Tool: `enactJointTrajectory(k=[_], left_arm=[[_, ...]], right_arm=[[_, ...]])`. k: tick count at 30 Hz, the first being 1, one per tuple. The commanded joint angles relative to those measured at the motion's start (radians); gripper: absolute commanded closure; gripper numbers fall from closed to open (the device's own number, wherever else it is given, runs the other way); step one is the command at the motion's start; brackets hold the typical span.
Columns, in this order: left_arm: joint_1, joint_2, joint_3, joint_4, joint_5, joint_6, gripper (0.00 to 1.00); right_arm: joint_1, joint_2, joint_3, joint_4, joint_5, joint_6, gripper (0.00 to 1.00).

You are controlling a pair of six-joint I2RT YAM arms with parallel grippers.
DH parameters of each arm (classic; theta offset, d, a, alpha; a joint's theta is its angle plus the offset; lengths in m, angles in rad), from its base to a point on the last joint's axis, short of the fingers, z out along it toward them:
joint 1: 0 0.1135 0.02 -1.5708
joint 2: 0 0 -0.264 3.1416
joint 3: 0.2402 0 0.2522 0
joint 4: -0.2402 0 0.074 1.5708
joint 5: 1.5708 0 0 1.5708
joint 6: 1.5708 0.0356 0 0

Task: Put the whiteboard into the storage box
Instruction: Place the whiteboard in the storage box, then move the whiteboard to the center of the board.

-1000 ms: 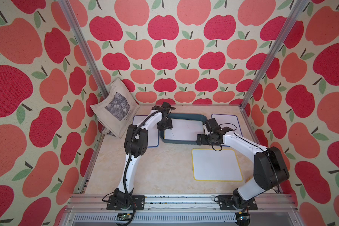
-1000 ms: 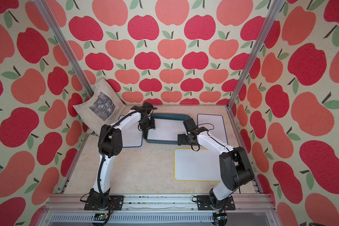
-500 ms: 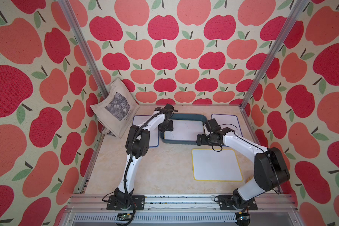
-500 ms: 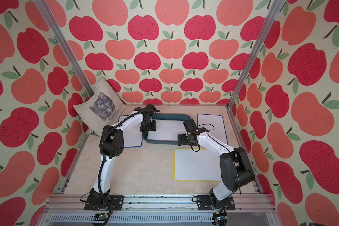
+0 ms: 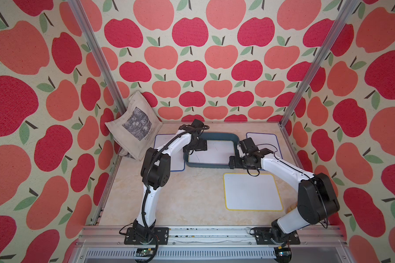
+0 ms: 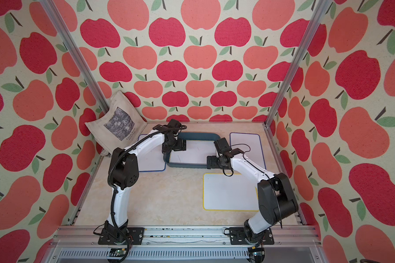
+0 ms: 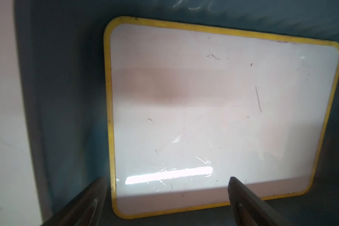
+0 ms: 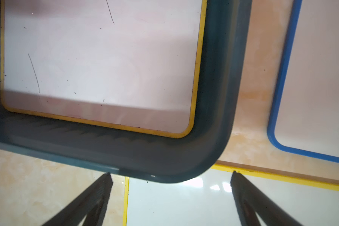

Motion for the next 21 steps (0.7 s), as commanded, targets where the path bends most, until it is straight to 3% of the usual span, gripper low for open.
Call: enactJointTrajectory(k=[1, 8, 10, 13, 14, 17, 21], left_arm=[[0.004, -0.103, -0.052, 0.094, 0.016, 0.014, 0.01], [0.026, -0.427, -0.36, 0.355, -0.054, 0.044, 0.01], [0.083, -0.507, -0.448, 0.415, 0.002, -0.002, 0.01], [0.194, -0.576, -0.549, 0.483, 0.172, -0.069, 0.01], [0.212, -0.596, -0.579, 0.487, 0.17, -0.076, 0.01], [0.209, -0.671, -0.654, 0.517, 0.091, -0.013, 0.01], [0.113, -0.81, -0.792, 0.654, -0.1, 0.148, 0.01]], right_arm=[[-0.004, -0.037, -0.011, -0.016, 0.005, -0.007, 0.01], [0.014, -0.094, -0.029, 0.007, 0.022, -0.037, 0.01], [0.028, -0.111, -0.04, 0.023, 0.03, -0.043, 0.01], [0.056, -0.123, -0.049, 0.042, 0.044, -0.04, 0.01], [0.067, -0.126, -0.049, 0.046, 0.05, -0.036, 0.01], [0.094, -0.135, -0.044, 0.047, 0.073, -0.021, 0.01], [0.132, -0.16, -0.05, 0.055, 0.096, 0.016, 0.01]])
